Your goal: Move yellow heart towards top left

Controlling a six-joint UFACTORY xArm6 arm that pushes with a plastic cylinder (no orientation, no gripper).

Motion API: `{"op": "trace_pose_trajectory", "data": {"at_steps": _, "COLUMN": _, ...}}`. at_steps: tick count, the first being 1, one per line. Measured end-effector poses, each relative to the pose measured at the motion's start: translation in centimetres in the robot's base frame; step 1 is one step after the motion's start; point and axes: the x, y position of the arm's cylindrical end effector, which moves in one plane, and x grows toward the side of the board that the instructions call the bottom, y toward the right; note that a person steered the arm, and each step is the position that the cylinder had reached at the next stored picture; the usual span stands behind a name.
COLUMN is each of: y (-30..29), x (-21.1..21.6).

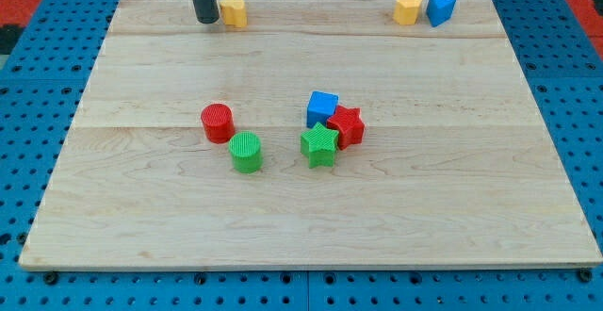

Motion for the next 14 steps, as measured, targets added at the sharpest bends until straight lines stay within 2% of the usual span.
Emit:
{"op": "trace_pose_trajectory", "data": {"at_steps": 4, "y": 5.5, "x": 0.8}}
{"op": "trace_pose_trajectory", "data": {"at_steps": 6, "y": 9.5, "x": 6.9}}
{"op": "trace_pose_trajectory", "data": {"at_steps": 7, "y": 11.9, "x": 8.2}}
{"op": "trace_pose_trajectory", "data": {"at_steps": 9, "y": 12.9, "x": 8.2}}
{"op": "trace_pose_trajectory", "data": {"at_steps": 10, "y": 15.6, "x": 4.1}}
{"op": "trace_pose_trajectory", "data": {"at_steps": 11, "y": 13.6, "x": -1.6}}
{"op": "trace_pose_trajectory", "data": {"at_steps": 12, "y": 9.4, "x": -3.2}}
{"op": "trace_pose_trajectory", "data": {"at_steps": 13, "y": 4.3, "x": -0.5}}
{"op": "trace_pose_trajectory", "data": {"at_steps": 14, "y": 3.4, "x": 2.1}}
